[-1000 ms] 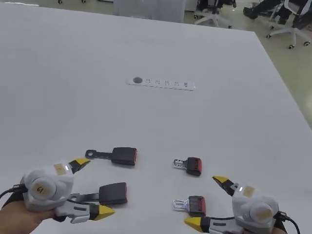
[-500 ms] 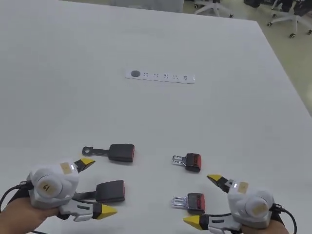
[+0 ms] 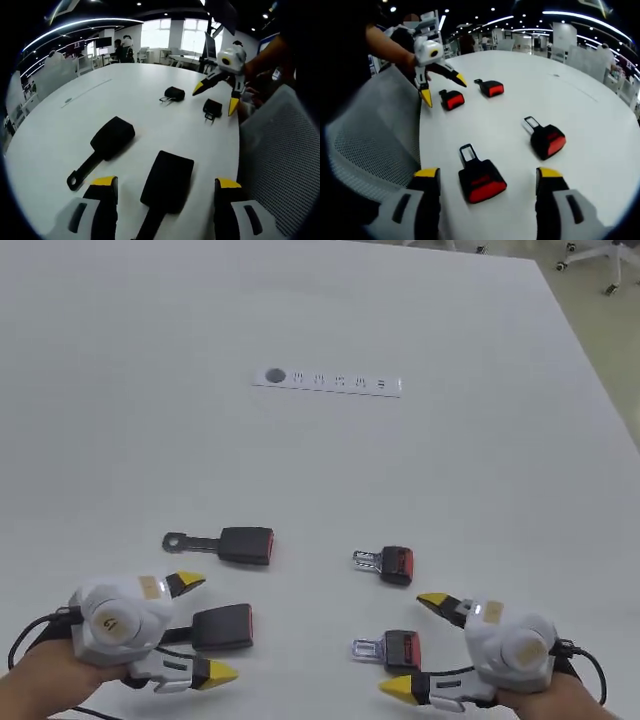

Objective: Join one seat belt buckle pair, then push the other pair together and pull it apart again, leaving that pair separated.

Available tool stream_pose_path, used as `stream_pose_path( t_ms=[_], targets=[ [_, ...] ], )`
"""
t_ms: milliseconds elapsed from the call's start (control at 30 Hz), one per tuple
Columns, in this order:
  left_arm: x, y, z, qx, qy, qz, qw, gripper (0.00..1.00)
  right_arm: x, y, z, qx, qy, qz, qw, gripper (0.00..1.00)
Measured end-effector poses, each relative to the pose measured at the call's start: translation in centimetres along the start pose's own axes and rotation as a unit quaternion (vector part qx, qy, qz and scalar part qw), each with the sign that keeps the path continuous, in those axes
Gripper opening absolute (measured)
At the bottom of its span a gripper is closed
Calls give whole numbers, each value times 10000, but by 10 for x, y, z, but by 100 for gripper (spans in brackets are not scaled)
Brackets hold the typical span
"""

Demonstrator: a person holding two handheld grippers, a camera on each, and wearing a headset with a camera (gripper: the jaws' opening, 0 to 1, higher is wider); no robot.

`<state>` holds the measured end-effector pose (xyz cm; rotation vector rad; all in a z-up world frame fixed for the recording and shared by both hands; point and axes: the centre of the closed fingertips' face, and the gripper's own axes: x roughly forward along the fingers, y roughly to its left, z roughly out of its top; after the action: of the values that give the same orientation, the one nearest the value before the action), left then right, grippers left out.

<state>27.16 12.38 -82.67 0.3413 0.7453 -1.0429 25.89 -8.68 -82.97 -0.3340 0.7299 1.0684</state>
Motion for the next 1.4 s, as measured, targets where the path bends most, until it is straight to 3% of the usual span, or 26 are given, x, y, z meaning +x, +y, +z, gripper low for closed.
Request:
stream_pose_path(
  t_ms=[133, 267, 367, 567, 967, 1233, 1400],
  targets=[
    [5, 3, -9, 98, 177, 1, 9998, 74, 4, 2, -3, -68, 94, 130, 9998, 77],
    [8, 5, -14, 206, 252, -7, 9995, 72, 7, 2, -9, -136, 237, 211, 9994, 72],
    [9, 8, -12, 174, 222, -32, 9996, 71, 8, 3, -9, -160, 248, 231, 9993, 71],
    [7, 9, -14, 470, 321, -112, 9983, 62, 8, 3, -10, -347, 266, 333, 9985, 65],
    [5, 4, -10, 890, 453, -401, 9942, 40, 1, 7, -15, -548, 381, 632, 9958, 43],
    [8, -1, -10, 1305, 611, -761, 9866, 35, 0, 7, -16, -700, 388, 655, 9946, 38],
    [8, 0, -12, 1613, 841, -1011, 9781, 35, 0, 6, -16, -649, 318, 605, 9956, 38]
  ],
)
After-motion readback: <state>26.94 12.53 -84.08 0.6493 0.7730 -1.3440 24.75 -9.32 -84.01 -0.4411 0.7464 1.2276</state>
